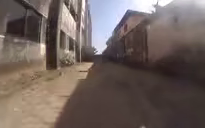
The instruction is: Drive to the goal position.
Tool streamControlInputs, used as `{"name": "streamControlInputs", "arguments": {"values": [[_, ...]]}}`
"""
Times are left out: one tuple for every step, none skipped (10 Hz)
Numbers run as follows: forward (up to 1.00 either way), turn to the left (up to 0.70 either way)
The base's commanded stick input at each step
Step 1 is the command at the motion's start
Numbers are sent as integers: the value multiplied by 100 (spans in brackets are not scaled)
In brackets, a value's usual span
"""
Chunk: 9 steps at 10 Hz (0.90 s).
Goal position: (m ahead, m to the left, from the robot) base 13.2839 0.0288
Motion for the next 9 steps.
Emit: {"name": "streamControlInputs", "arguments": {"values": [[100,0],[100,0],[100,0],[100,0],[100,0],[100,0],[100,0],[100,0],[100,0]]}}
